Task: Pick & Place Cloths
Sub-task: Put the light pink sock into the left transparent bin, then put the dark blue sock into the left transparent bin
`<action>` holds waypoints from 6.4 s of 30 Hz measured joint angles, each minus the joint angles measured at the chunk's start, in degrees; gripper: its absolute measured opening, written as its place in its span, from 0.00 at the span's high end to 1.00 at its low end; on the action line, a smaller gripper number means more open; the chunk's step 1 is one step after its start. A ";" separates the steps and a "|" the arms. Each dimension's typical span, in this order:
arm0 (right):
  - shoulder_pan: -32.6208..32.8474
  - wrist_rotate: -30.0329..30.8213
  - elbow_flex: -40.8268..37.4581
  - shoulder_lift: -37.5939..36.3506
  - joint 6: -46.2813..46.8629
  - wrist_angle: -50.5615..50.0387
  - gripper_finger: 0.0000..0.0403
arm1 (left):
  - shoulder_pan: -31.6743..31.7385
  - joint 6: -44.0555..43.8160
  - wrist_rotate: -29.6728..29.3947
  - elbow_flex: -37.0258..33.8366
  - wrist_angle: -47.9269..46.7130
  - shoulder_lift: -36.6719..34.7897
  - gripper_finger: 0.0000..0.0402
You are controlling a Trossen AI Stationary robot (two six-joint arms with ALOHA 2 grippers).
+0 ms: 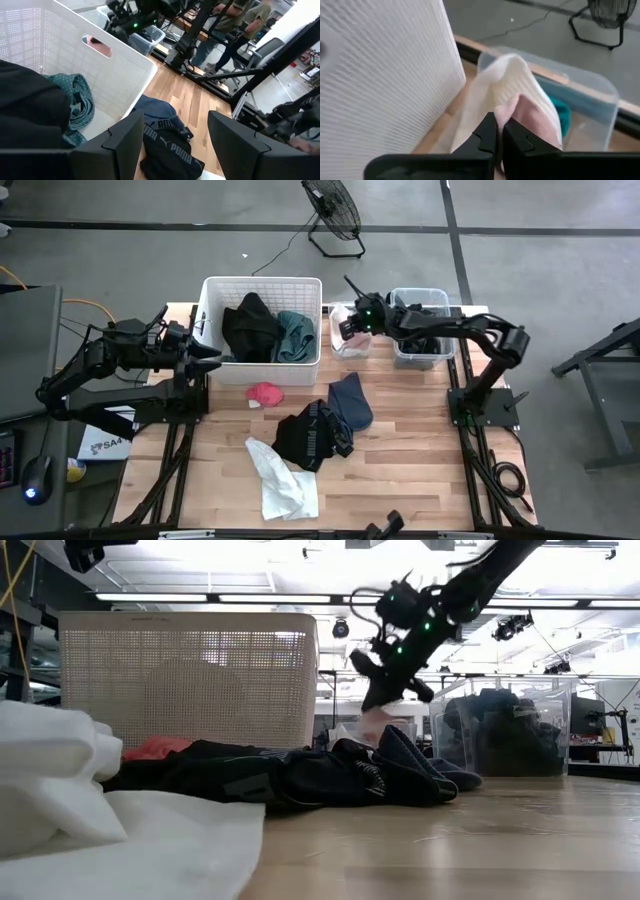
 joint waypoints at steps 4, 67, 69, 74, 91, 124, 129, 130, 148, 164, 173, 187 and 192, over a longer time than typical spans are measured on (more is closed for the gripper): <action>-1.23 -2.14 0.00 2.91 -0.01 1.40 0.99 | 0.01 -0.89 -1.22 0.00 0.00 -0.02 0.46; 29.71 -0.09 -0.02 -14.39 -1.58 -26.10 0.53 | 0.01 5.42 0.75 0.00 -3.69 0.00 0.46; 30.86 -0.08 -0.02 -13.36 -1.58 -26.93 0.50 | 0.01 5.42 0.75 0.00 -3.69 0.00 0.46; 32.06 0.15 -0.02 -10.61 -3.53 -28.47 0.40 | 0.01 5.42 0.76 0.00 -4.97 0.00 0.46; 31.32 -0.95 -0.02 2.17 -9.10 -28.25 0.35 | 0.01 3.69 0.84 0.00 -8.98 -0.02 0.46; 27.60 -11.34 0.09 9.53 -8.97 -27.95 0.92 | 0.01 2.03 0.49 0.00 -8.61 -0.02 0.46; 27.43 -13.62 0.07 8.59 -8.25 -28.33 0.98 | -0.01 2.01 0.01 0.00 -8.61 -0.01 0.46; 27.44 -14.11 -0.05 7.86 -7.50 -28.81 0.99 | 0.00 1.98 0.01 0.00 -8.61 0.00 0.46; 21.38 -2.82 -0.17 -17.13 -6.12 -29.92 0.99 | 0.01 0.45 0.04 0.00 -7.75 -0.01 0.46; 10.61 1.92 0.02 -26.44 -22.51 -6.30 0.99 | 0.00 -0.86 -3.56 0.00 -4.05 -0.01 0.46; 5.84 7.36 0.02 -26.57 -30.03 -4.52 0.99 | -0.01 -2.32 -6.02 0.00 -4.11 -0.01 0.46; -1.25 6.74 0.02 -26.24 -37.60 -8.69 0.99 | 0.00 -3.92 -9.00 0.00 -3.83 0.00 0.46; -3.10 -0.25 0.02 -23.58 -37.32 -8.87 0.99 | -0.01 -3.91 -10.85 0.00 -2.07 0.00 0.46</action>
